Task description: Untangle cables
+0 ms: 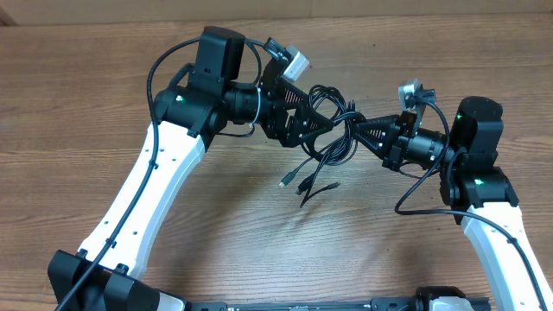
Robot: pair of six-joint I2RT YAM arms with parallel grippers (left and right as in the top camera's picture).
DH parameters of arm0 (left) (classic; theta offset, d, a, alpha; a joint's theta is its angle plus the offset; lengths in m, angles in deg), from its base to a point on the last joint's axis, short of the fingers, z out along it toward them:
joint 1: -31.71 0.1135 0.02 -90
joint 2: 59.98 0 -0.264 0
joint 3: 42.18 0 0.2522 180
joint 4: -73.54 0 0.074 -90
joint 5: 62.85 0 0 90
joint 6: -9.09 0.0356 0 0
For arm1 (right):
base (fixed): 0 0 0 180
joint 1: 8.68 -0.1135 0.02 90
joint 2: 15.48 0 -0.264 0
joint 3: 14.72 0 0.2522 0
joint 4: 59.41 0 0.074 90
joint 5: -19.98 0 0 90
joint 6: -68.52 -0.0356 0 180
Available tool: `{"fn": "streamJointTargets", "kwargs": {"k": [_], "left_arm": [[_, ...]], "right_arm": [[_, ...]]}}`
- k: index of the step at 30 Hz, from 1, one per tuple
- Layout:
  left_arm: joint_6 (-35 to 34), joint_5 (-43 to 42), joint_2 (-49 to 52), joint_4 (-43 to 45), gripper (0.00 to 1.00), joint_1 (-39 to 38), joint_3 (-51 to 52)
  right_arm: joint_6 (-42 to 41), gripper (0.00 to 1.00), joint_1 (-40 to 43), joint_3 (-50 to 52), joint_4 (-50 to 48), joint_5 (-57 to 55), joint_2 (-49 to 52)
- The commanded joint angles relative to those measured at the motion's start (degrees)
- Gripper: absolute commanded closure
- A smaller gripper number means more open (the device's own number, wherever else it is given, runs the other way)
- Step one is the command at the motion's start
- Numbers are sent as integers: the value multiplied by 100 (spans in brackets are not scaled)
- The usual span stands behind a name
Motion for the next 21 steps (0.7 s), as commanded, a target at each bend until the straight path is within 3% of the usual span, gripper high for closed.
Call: {"fn": "streamJointTargets", "kwargs": {"k": [1, 11, 12, 14, 17, 19, 21], "left_arm": [[813, -83, -149, -22, 0, -140, -122], [966, 901, -146, -280, 1, -424, -122], [966, 997, -146, -284, 7, -437, -122], [966, 1137, -146, -280, 31, -437, -122], [966, 1250, -146, -238, 83, -431, -122], [962, 1257, -146, -166, 94, -428, -122], [859, 1250, -146, -74, 96, -428, -122]], "right_arm": [[-232, 96, -11, -7, -31, -11, -15], [-417, 96, -13, -7, -35, -7, -15], [-417, 96, -13, -7, -35, -4, -15], [-415, 96, -13, -7, -35, 17, -15], [-415, 96, -13, -7, -26, 37, -15], [-415, 96, -13, -7, -26, 39, -15], [-411, 96, -13, -7, -26, 79, -15]]}}
